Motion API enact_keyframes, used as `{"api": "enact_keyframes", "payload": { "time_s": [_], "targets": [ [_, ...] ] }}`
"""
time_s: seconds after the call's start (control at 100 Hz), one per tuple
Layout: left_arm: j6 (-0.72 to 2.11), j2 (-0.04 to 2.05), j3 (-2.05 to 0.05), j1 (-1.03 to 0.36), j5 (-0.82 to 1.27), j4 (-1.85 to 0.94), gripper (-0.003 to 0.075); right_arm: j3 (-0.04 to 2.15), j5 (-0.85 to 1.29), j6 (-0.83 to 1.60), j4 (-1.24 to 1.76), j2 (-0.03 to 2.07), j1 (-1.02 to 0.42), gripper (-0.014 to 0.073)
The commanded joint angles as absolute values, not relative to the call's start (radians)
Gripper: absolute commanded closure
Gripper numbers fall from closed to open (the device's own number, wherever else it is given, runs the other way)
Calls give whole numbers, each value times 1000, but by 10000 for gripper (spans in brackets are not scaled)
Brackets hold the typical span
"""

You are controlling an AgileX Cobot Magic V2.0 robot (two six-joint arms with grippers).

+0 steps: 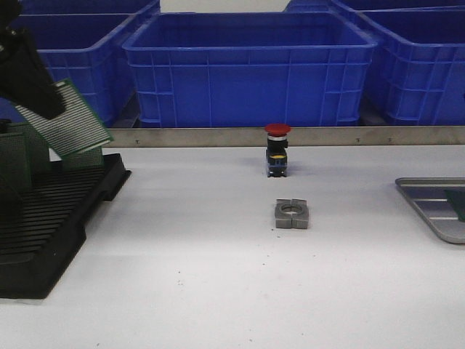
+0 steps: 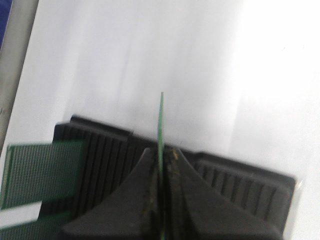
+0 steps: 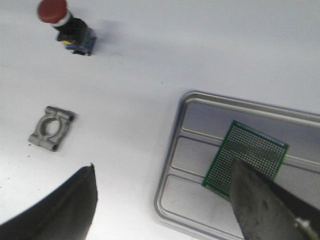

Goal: Place circuit board on tray
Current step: 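Lift the board and pass it to the right gripper, then carry the second board to the silver tray with the right gripper and release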

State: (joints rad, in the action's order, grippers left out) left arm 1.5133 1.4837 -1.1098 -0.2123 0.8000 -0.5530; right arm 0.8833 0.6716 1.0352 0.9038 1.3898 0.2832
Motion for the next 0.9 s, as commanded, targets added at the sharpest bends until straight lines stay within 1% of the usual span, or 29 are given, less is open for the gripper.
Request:
{"api": "enact_keyframes", "payload": {
  "time_s": [0.0,0.14,0.27,0.51,0.63,0.77,0.84,0.89],
  "targets": [
    [1555,1438,-1135,-271,812,-704,737,910,701,1092,925,1301,256,25],
    [1611,1438,-1135,-366,814,-877,737,910,731,1237,925,1241,161,25],
    [1637,1438,-1135,-428,825,-986,737,910,812,1401,933,1234,64,25],
    [1662,1438,-1135,-461,910,-1027,737,910,866,1644,983,1235,-132,25],
    [1663,1438,-1135,-461,915,-1047,737,910,849,1699,1046,1253,-215,25],
    [1664,1438,-1135,-461,920,-1059,737,910,820,1701,1120,1328,-297,29],
    [1664,1438,-1135,-461,931,-1059,737,910,797,1702,1164,1367,-330,57],
    [1664,1438,-1135,-461,936,-1059,737,910,787,1702,1197,1389,-342,99]
  ]
}}
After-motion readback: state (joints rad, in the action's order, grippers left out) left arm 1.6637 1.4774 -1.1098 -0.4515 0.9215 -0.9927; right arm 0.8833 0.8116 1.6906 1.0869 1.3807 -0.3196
